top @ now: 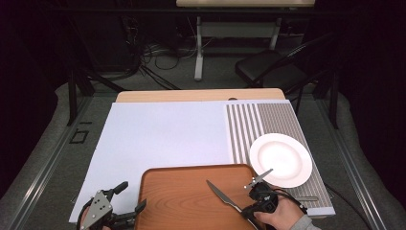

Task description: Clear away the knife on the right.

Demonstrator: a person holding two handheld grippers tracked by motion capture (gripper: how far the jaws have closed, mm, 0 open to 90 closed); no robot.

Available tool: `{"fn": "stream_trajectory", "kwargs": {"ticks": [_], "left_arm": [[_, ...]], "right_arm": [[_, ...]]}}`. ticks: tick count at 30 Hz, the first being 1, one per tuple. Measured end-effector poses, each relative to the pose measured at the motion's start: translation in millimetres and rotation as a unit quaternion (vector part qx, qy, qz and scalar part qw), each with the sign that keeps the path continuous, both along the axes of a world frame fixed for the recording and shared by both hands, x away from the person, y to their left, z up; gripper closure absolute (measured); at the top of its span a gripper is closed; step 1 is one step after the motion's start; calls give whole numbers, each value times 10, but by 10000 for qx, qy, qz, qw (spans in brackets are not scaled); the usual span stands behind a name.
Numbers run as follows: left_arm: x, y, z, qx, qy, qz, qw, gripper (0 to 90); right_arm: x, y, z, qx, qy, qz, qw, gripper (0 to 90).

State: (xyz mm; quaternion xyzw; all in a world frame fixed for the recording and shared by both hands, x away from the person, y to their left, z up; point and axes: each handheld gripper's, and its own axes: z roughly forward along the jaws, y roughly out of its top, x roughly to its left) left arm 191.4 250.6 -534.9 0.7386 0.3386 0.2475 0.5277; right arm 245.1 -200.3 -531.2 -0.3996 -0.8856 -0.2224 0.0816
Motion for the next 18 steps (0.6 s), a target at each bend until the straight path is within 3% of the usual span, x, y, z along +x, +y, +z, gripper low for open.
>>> {"fn": "stream_trajectory", "kwargs": {"ticks": [7, 9, 13, 16, 18], "left_arm": [[-2, -1, -1, 13, 0, -3, 10000, 156], [0, -1, -2, 16, 6, -1, 10000, 156], [0, -3, -2, 26, 3, -4, 10000, 156], [0, -3, -2, 26, 4, -7, 10000, 156], [0, -1, -2, 29, 2, -10, 10000, 156]], "right_arm": [[-24, -22, 29, 188, -209, 56, 9996, 764], [-24, -31, 52, 310, -390, 97, 9987, 764], [-26, 9, 42, 623, -764, 335, 9946, 821], [-28, 69, 13, 706, -949, 553, 9914, 897], [-31, 112, -10, 758, -1057, 577, 9898, 900]]}}
